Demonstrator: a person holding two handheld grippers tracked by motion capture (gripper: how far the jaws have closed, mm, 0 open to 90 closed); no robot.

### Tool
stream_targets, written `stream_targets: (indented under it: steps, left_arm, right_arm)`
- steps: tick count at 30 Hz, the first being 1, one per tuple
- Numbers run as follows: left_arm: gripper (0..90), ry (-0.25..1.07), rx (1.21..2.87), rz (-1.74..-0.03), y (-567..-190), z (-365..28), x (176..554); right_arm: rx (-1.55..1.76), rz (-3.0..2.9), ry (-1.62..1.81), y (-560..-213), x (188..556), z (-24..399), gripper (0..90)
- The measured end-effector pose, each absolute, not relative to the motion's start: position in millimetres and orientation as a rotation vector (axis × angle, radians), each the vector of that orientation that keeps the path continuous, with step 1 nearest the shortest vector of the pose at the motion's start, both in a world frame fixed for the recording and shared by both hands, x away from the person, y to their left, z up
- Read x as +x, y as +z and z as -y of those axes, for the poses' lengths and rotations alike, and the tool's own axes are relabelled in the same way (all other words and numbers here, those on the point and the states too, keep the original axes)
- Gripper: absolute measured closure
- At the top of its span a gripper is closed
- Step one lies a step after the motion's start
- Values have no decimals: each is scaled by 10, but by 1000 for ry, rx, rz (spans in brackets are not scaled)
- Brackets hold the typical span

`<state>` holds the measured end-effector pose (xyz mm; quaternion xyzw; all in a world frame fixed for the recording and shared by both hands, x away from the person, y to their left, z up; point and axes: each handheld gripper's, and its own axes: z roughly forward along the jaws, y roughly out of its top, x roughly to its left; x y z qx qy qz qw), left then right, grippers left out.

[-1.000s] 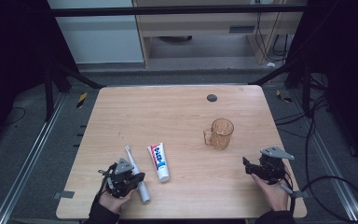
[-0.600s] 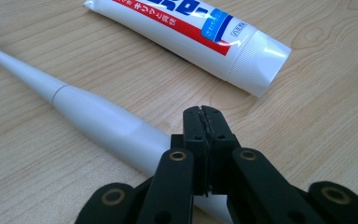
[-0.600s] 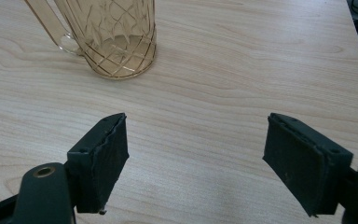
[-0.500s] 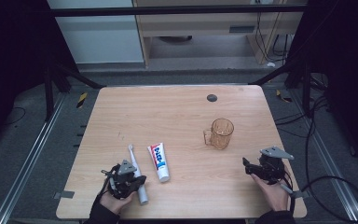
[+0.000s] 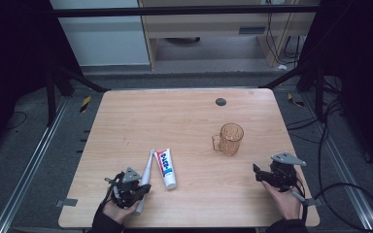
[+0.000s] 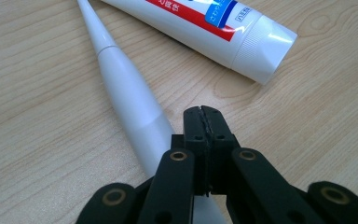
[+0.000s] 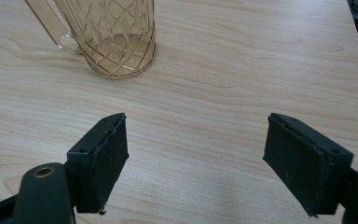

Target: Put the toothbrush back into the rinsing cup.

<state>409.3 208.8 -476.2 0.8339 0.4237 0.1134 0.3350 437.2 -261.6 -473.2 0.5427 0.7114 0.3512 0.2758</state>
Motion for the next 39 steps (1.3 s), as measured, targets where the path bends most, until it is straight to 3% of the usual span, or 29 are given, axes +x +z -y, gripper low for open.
stream_targets:
  steps: [13,25,39]
  left_arm:
    - [869,330,2128,-1112,-4661,-2151,4109]
    - [727,425,2056,-1190,-4487,-2301,4282]
    - [484,435,2092,-1269,-4383,-2382,4478]
  right_arm:
    - [1460,-1912,947,-4732,4374,2616,214]
    - [1463,-1913,945,-4736,4386,2618,210]
    - [1476,-1895,950,-4716,4384,2639,204]
